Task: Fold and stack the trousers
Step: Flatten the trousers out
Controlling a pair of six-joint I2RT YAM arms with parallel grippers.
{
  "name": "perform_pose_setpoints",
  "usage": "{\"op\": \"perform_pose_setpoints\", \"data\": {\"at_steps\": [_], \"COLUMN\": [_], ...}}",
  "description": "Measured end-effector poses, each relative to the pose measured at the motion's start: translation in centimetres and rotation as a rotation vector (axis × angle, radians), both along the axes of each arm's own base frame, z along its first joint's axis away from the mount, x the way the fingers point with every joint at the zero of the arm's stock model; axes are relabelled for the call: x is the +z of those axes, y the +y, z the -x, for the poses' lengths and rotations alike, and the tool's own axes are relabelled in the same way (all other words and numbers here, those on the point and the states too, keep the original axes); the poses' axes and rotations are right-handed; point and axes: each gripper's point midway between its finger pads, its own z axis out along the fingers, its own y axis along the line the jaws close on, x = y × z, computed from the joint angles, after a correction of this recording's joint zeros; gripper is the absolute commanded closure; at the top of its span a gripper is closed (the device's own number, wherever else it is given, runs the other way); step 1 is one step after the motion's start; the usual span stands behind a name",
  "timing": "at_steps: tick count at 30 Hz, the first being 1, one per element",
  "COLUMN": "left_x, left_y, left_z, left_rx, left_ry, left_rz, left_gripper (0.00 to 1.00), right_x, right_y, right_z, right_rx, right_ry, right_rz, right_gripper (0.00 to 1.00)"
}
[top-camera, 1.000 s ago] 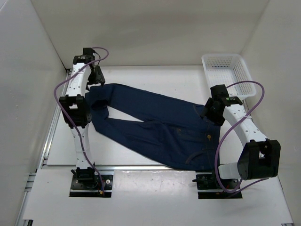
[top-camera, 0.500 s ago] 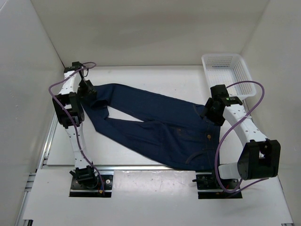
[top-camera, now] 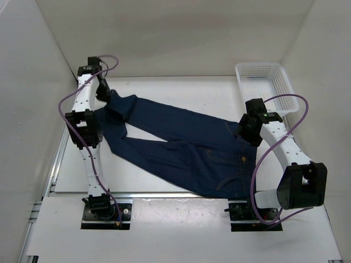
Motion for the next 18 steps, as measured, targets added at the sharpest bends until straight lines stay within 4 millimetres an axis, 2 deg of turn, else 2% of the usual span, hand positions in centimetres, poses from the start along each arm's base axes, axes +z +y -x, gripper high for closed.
{"op": "perform_pose_setpoints", "data": {"at_steps": [3, 5, 7, 8, 9, 10, 13, 18], "left_x": [5.7, 9.9, 13.5, 14.4, 15.2, 15.6, 14.4, 9.0], "left_y": [-2.2, -5.1, -8.7, -10.2, -11.9, -13.5, -14.1, -9.8], "left_z": [-3.0, -4.4, -4.8, -4.8, -4.7, -4.5, -4.2, -3.6], "left_rx": [-0.077, -0.152, -0.236, -0.269, -0.31, -0.348, -0.359, -0.268], "left_ry": [-0.171, -0.294, -0.394, -0.421, -0.446, -0.458, -0.421, -0.253], "left_rz": [-0.078, -0.13, -0.17, -0.18, -0.19, -0.2, -0.229, -0.291], "left_gripper": [0.9, 0.9, 0.9, 0.85, 0.57, 0.01, 0.0, 0.0], "right_x": [0.0, 0.0, -0.1, -0.1, -0.1, -0.2, -0.3, -0.3], "right_y": [0.0, 0.0, 0.0, 0.0, 0.0, 0.0, 0.0, 0.0], "right_z": [0.0, 0.0, 0.1, 0.1, 0.2, 0.2, 0.3, 0.3], "right_rx": [0.0, -0.001, -0.001, -0.001, -0.001, -0.001, -0.001, -0.001], "right_ry": [0.0, 0.001, 0.003, 0.004, 0.006, 0.007, 0.01, 0.01], "right_rz": [0.0, 0.0, 0.0, 0.0, 0.0, 0.001, 0.001, 0.001], "right_gripper": [0.29, 0.29, 0.29, 0.29, 0.29, 0.29, 0.29, 0.29]}}
